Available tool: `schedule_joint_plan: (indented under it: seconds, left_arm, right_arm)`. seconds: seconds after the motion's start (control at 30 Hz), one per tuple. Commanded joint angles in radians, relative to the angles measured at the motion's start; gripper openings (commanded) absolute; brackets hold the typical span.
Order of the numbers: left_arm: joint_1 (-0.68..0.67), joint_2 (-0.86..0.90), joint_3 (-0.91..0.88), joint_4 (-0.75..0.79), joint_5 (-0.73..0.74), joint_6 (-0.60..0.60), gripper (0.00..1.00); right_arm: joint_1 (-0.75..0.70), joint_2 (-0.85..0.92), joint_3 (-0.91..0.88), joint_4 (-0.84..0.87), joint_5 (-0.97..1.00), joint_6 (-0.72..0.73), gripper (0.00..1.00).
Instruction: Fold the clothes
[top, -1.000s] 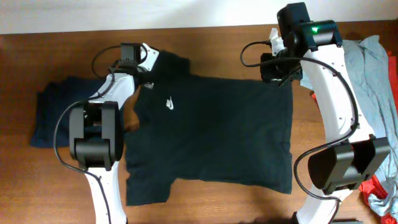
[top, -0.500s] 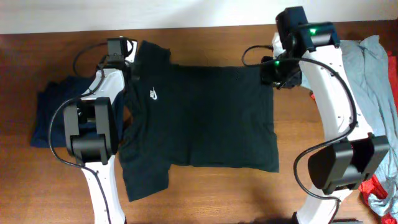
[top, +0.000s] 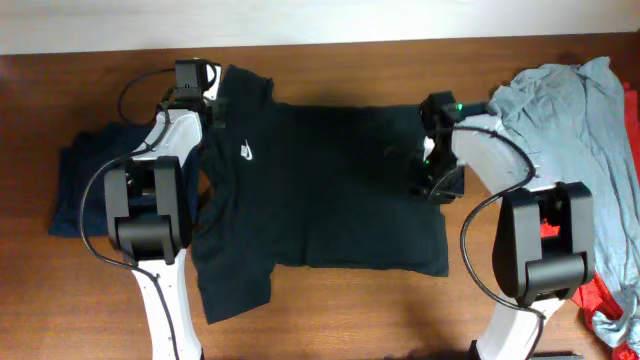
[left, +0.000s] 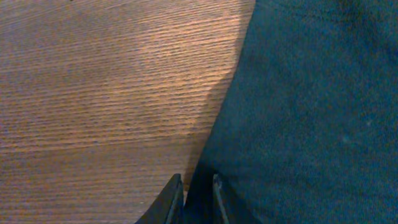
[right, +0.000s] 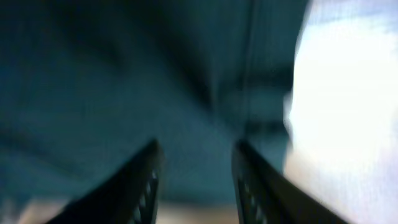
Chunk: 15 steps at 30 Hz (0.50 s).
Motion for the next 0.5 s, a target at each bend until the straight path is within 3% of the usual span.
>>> schedule_joint_plan:
  seconds: [0.0, 0.13, 0.37, 0.47]
  left_arm:
    - [0.009, 0.095, -0.047, -0.051, -0.034, -0.004, 0.18]
    - [0.010, 0.095, -0.047, -0.050, -0.034, -0.001, 0.18]
    - [0.009, 0.095, -0.044, -0.051, -0.037, 0.003, 0.18]
    - [0.009, 0.094, -0.021, -0.074, -0.036, 0.003, 0.30]
  right_arm:
    - [-0.030, 0.002, -0.112, 0.104, 0.086, 0.094, 0.39]
    - [-0.104, 0.002, -0.212, 0.234, 0.086, 0.095, 0.38]
    - [-0.203, 0.002, -0.226, 0.243, 0.211, 0.120, 0.28]
    - [-0.237, 0.002, -0.225, 0.239, 0.207, 0.119, 0.29]
